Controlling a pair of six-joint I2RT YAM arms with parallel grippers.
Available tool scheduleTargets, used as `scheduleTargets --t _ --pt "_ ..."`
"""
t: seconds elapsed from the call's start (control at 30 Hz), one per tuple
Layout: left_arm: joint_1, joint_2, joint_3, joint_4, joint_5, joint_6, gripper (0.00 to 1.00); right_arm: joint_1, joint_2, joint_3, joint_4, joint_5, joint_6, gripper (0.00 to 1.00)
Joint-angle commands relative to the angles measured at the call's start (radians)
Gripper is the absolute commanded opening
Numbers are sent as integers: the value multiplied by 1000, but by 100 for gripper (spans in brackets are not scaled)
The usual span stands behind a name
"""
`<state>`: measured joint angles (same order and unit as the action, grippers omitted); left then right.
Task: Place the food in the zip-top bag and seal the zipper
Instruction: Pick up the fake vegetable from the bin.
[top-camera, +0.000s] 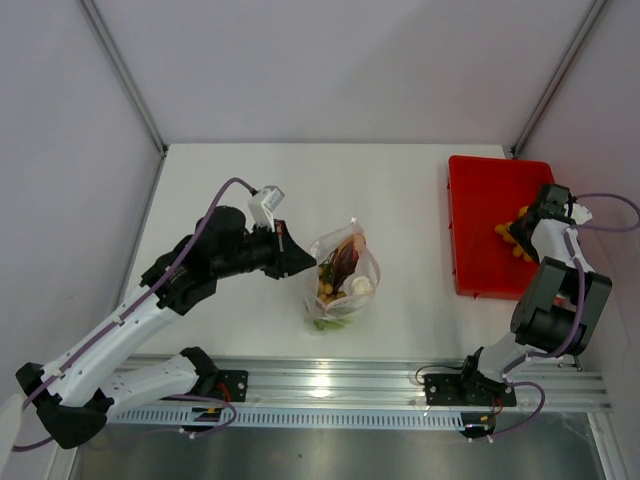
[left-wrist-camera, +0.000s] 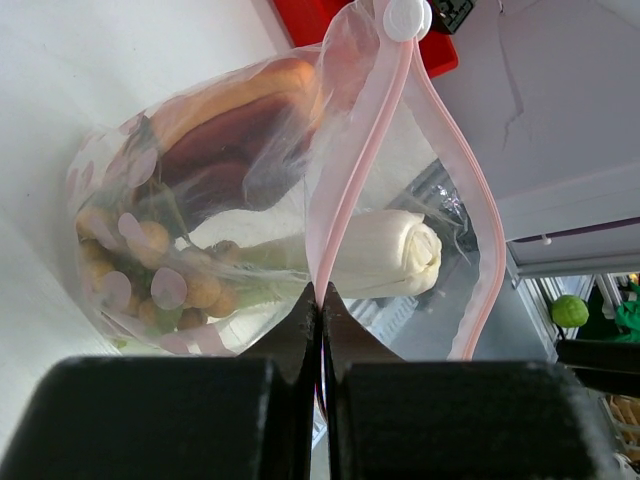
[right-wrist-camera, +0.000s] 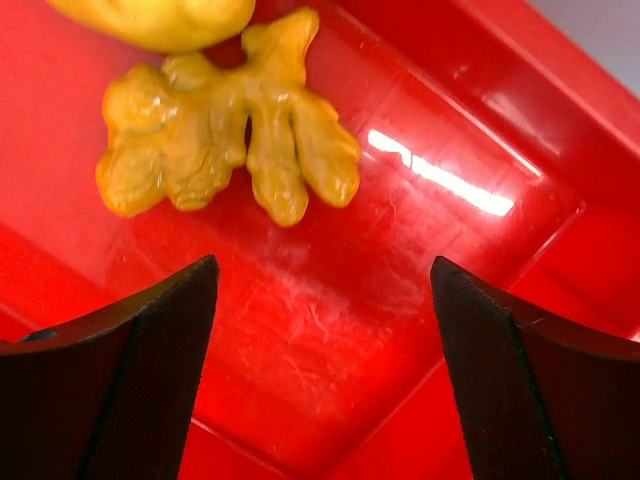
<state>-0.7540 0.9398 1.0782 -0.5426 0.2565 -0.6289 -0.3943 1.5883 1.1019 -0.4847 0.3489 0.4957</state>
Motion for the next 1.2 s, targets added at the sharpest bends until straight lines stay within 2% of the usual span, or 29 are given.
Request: scheduleTargets --t 0.0,0.37,0.63,1.17 --pt "8 -6 11 27 27 -9 1 -18 18 -10 103 -4 -19 86" --pt "8 10 31 27 38 -8 1 -57 81 -5 162 -25 -43 82" --pt "8 25 43 23 43 0 1 -67 160 7 198 -37 -31 73" --pt "8 54 61 27 52 1 1 -54 263 39 218 -24 -36 70"
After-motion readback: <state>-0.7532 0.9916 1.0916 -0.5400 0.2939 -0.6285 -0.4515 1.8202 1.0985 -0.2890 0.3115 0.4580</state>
